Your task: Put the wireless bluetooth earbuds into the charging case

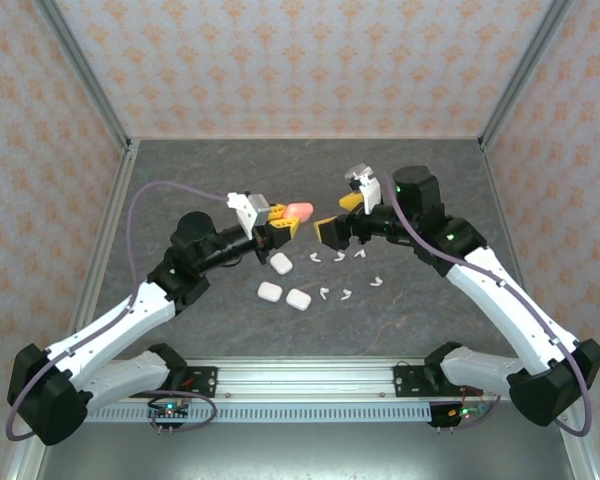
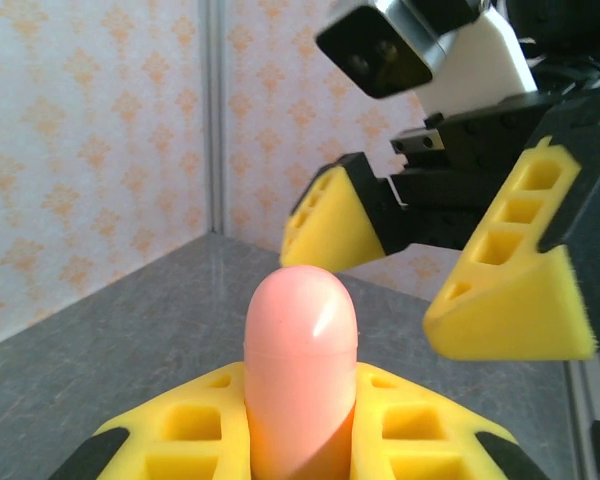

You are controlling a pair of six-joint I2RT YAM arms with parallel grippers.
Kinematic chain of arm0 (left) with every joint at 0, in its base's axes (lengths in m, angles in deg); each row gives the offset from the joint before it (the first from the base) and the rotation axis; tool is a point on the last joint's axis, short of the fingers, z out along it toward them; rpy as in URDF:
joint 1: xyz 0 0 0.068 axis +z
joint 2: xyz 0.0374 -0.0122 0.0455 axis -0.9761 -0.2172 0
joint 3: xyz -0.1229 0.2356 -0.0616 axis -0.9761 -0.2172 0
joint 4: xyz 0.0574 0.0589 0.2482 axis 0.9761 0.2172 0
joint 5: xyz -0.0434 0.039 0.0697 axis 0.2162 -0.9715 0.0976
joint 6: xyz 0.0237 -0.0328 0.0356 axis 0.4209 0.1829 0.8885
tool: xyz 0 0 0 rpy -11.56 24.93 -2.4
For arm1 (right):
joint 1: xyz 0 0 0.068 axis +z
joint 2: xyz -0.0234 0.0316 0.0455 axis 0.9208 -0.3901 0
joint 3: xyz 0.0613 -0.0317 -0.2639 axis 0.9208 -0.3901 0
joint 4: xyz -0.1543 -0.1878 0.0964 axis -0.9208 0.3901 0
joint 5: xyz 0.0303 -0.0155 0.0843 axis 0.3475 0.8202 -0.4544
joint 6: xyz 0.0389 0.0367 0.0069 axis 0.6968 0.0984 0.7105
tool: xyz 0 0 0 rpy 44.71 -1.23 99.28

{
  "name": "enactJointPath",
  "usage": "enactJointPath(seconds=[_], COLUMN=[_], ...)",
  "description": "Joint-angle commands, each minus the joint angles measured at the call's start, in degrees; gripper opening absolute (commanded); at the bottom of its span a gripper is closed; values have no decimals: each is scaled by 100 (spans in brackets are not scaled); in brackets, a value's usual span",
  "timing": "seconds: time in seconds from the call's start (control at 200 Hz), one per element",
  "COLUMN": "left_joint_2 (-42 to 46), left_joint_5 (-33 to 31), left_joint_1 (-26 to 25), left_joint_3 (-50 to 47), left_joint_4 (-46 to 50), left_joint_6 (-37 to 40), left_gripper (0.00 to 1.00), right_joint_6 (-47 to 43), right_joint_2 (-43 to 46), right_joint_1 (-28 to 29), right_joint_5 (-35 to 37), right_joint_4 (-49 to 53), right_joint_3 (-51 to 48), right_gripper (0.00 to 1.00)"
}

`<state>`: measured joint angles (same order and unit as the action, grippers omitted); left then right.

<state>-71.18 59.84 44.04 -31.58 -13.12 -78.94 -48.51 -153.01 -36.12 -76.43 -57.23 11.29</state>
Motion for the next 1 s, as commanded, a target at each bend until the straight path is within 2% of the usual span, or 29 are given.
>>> enactJointPath(seconds=[0.0,0.155,0.34,0.611,0.826,0.996], left_joint_2=[188,23,-622,-1918,-3485,-4684], left_joint_5=[-604,-974,-1151,-1028,-392,-95], left_joint_1=[-6,378,1136,1492,1840,1899], left_joint_3=[-110,-89,113,862,2000,2813], left_joint_4=[-233,-165,0,551,1253,1682], left_joint_6=[-34,-478,-1429,-1744,-2300,-2688], left_gripper=[0,0,0,0,0,0], right_joint_6=[671,1757,2617,2846,2809,2739], right_joint_2=[218,310,174,-60,-123,-57], right_joint_1=[-56,-59,-53,-46,-51,-51], right_joint_5=[708,1504,1782,2060,2114,2182], right_joint_4=[-871,-1930,-2723,-2763,-2677,-2535], right_joint_3=[-366,-1274,-2077,-2523,-2576,-2639], right_gripper=[99,99,99,99,99,99])
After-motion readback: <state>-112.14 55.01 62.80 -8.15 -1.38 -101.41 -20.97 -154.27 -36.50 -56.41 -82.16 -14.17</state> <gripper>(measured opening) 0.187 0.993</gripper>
